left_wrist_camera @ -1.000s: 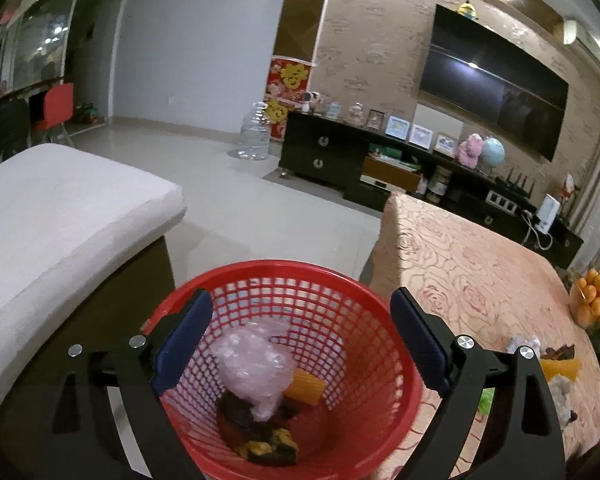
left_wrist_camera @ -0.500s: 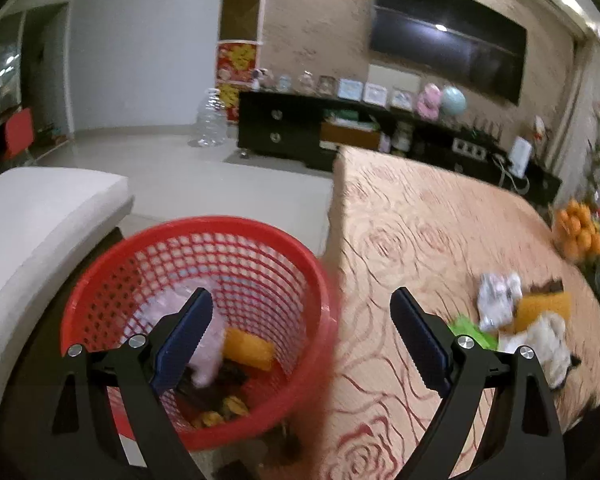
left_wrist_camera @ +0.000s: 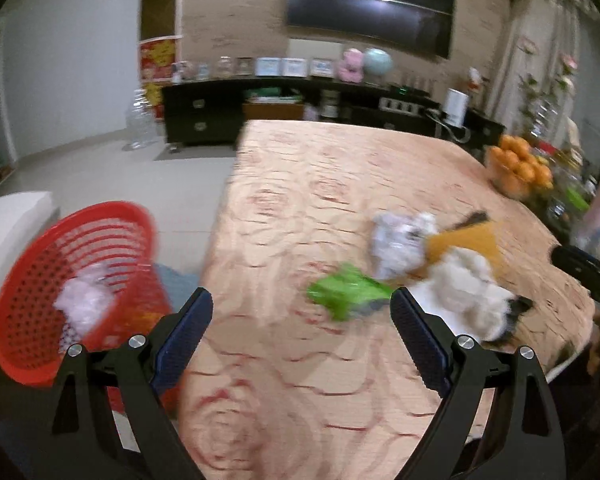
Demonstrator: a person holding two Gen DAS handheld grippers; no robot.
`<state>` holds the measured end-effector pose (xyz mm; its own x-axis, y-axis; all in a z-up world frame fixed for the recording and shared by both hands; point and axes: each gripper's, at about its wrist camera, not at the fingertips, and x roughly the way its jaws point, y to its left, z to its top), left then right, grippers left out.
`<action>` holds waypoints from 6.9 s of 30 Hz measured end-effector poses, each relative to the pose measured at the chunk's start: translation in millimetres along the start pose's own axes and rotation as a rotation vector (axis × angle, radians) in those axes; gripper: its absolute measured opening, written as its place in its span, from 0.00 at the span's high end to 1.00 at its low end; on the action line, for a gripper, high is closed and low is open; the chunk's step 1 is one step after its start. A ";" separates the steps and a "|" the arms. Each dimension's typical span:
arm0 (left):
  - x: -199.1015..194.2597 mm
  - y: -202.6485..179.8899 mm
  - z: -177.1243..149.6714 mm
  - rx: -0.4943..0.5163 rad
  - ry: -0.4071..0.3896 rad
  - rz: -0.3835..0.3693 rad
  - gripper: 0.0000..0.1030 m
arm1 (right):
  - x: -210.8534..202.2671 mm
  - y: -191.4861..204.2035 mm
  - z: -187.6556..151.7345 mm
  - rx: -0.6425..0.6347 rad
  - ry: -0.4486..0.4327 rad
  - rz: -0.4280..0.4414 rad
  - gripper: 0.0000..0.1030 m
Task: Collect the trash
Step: 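Move both tools back toward the remaining trash on the table, then grasp the white mesh net with the left tool while the right tool grasps the black plastic bag, then carry the mesh net and black bag over the red wastebasket with both tools, then open both tools to drop the mesh net and black bag into the wastebasket, then move both tools back toward the trash on the table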
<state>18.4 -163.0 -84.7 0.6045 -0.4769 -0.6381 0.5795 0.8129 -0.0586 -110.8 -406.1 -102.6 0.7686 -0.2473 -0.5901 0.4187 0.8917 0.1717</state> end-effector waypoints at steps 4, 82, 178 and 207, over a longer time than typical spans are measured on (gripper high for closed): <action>4.0 -37.0 2.8 0.049 0.006 -0.068 0.15 | -1.4 -1.0 -0.4 -0.001 -0.003 0.008 0.07; 44.1 -49.9 -9.6 0.095 0.093 -0.187 0.44 | 20.8 -4.3 -23.7 0.007 0.118 -0.014 0.53; -53.3 211.9 8.9 -0.303 -0.091 0.329 0.75 | 84.8 338.3 45.0 -0.325 0.162 0.510 0.53; -61.4 216.3 10.1 -0.387 -0.148 0.305 0.23 | 62.9 299.2 38.8 -0.294 0.112 0.435 0.30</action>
<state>112.2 38.7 -50.4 0.8020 -0.2178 -0.5562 0.1368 0.9734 -0.1840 81.6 -169.6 -57.7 0.7779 0.1962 -0.5969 -0.0927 0.9754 0.1999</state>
